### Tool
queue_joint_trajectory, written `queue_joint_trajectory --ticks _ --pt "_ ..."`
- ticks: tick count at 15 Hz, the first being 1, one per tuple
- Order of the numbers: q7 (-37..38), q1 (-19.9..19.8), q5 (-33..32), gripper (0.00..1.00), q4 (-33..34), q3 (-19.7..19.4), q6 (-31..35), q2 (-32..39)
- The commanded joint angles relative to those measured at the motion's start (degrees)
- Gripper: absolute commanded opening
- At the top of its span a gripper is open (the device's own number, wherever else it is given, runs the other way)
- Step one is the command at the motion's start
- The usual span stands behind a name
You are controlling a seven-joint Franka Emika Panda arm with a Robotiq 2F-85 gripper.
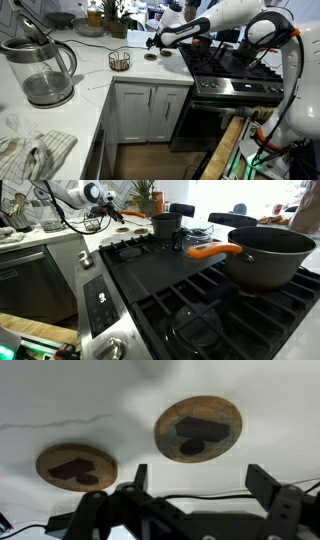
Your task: Slide the coaster on the left to the edge of the kitchen counter, pick up the coaster at the edge of the kitchen counter and put it in the coaster holder
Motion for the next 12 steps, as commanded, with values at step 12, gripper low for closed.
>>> queue_joint_trajectory --ticks 12 --pt "7.83 4.43 0.28 1.0 7.94 -5.33 -5.78 9.59"
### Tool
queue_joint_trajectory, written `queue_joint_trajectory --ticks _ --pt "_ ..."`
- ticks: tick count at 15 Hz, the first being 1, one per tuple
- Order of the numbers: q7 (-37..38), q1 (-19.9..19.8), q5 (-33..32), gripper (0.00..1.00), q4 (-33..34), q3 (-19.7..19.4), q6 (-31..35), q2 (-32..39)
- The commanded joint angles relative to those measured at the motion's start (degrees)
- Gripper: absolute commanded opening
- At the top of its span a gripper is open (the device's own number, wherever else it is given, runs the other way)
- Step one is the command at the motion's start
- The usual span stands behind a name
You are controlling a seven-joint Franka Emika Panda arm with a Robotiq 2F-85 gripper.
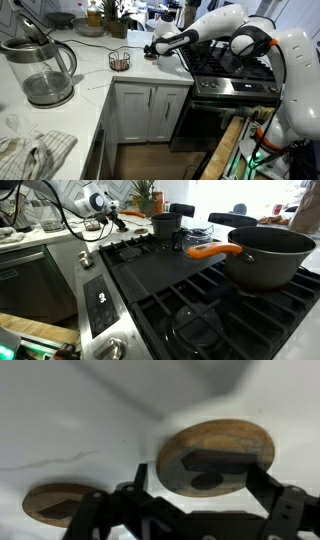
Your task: Slide the coaster on the left to the edge of the kitchen counter, pick up the coaster at the edge of the kitchen counter and put it in the coaster holder
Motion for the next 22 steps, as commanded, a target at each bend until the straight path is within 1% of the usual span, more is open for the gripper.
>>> queue_joint_trajectory --ticks 1,4,7,11,13,14,16,19,20,21,22 --pt "0.05 0.89 0.43 1.0 0.92 -0.1 -5.35 0.43" --pt "-1.8 0.7 1.2 1.0 0.01 2.06 -9.89 -1.3" --pt "-4.32 0.01 2.87 1.0 -1.49 5.18 -16.24 -3.87" --pt "-9.45 -0.52 5.92 1.0 -5.83 9.02 -21.32 -8.1" --pt "-12.38 -0.73 7.65 1.0 -7.69 10.44 -24.94 -9.16" --pt "-12.79 -0.55 7.78 1.0 -8.61 10.44 -25.72 -9.73" --pt "-11.94 -0.05 5.98 1.0 -10.23 9.07 -23.22 -11.22" --pt "-11.39 -0.68 5.24 1.0 -11.3 7.88 -20.43 -13.56" --pt "-11.52 -1.2 5.81 1.0 -11.19 7.89 -18.9 -13.9" --pt "-11.68 -1.76 6.53 1.0 -11.27 8.06 -15.93 -14.09" --pt "-11.62 -2.22 7.35 1.0 -10.79 8.31 -14.8 -14.06"
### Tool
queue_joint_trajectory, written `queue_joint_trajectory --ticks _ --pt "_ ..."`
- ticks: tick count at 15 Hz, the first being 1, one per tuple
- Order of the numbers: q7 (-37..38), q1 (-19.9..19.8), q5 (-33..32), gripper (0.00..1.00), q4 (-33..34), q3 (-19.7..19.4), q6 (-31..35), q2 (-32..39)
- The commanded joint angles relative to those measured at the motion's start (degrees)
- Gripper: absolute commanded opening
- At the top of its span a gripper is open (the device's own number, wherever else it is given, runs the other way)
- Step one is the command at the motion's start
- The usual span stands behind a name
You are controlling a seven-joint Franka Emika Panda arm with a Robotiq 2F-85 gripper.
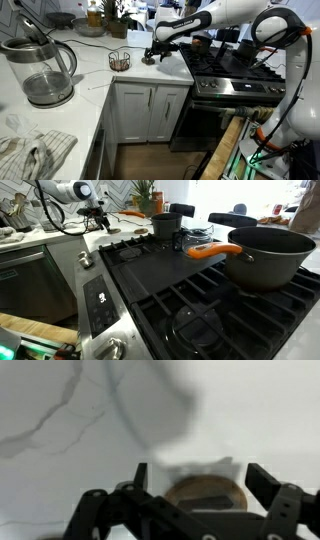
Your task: Slide the coaster on the left to the edge of the kitchen counter, pick up the coaster at the edge of the kitchen counter and put it in the coaster holder
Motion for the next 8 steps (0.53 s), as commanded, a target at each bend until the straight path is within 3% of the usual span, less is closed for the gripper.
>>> queue_joint_trajectory --ticks 1,6,7,8 --pt "-0.71 -1.55 1.51 1.0 -2.38 0.29 8.26 -1.78" --pt "0.37 0.02 -2.19 1.0 0.05 -2.46 23.75 3.14" --pt "-0.45 -0.66 0.07 1.0 -0.03 -1.3 18.54 1.01" --pt "-0.57 -0.44 -0.3 1.0 -0.03 -1.72 20.95 1.76"
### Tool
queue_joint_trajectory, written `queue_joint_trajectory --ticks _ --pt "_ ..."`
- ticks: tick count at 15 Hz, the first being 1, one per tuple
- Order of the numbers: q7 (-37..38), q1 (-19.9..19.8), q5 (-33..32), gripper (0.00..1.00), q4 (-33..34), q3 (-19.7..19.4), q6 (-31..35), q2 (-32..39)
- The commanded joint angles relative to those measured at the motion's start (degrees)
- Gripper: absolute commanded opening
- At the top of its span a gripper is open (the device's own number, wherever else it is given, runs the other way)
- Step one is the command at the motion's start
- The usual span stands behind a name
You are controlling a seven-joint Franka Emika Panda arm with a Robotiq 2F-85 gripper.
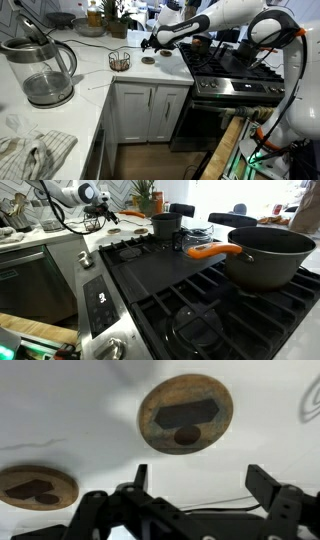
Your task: Slide the coaster on the left to the edge of the kitchen counter, pick up the coaster at the edge of the kitchen counter and put it in the coaster holder
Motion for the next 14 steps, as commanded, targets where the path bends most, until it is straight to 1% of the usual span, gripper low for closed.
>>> queue_joint_trajectory --ticks 1,3,4,6,10,14 --pt "-0.64 0.52 0.55 1.0 0.08 -0.79 1.06 0.61" --pt "-0.69 0.62 0.39 1.0 0.25 -0.97 1.77 1.2" --pt "-0.75 0.23 0.9 1.0 2.08 -0.75 1.36 2.79" --pt "-0.89 0.19 0.99 1.0 3.66 -0.81 1.26 4.27" --pt "0.29 1.64 -1.0 1.0 6.64 -2.94 1.88 7.52" --pt "0.91 2.99 -2.62 1.0 9.29 -5.38 0.5 10.4"
